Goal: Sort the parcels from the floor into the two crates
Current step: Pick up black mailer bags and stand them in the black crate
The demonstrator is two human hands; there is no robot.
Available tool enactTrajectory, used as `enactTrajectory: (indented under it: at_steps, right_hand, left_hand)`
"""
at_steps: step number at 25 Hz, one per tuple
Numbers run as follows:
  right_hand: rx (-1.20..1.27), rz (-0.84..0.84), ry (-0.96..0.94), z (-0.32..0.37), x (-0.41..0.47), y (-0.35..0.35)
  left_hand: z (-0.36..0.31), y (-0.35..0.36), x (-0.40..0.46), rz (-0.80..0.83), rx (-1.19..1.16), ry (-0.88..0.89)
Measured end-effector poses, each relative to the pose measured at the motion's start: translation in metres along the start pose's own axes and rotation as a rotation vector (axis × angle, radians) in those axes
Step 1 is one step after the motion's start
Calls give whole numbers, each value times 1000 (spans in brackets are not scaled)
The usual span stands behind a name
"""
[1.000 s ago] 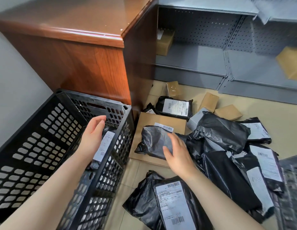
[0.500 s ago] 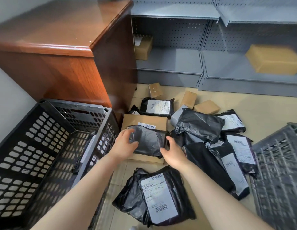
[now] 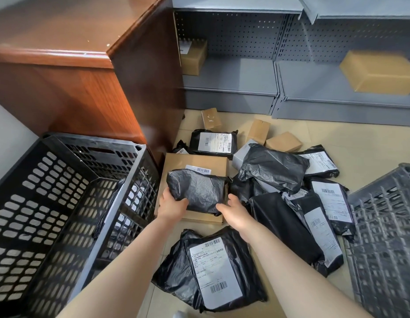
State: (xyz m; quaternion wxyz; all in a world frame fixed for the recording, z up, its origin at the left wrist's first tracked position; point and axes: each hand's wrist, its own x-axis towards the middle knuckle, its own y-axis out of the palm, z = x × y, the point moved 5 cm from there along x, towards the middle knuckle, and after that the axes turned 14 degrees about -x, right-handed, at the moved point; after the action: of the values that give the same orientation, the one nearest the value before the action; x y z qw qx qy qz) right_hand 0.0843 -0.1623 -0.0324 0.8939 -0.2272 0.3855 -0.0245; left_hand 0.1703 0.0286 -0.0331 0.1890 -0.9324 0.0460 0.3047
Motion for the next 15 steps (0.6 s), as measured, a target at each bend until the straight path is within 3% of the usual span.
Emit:
enactTrajectory:
  at_steps: [3, 9, 15]
  right_hand:
    - [91, 12, -28, -3, 7, 4]
    - [416, 147, 60, -13, 6, 10]
    - [466, 93, 149, -20, 2, 8]
  left_hand:
    - [15, 5, 15, 13, -99, -2]
    - [7, 13, -9, 77, -81, -28]
    - [15, 11, -3, 14, -399, -61]
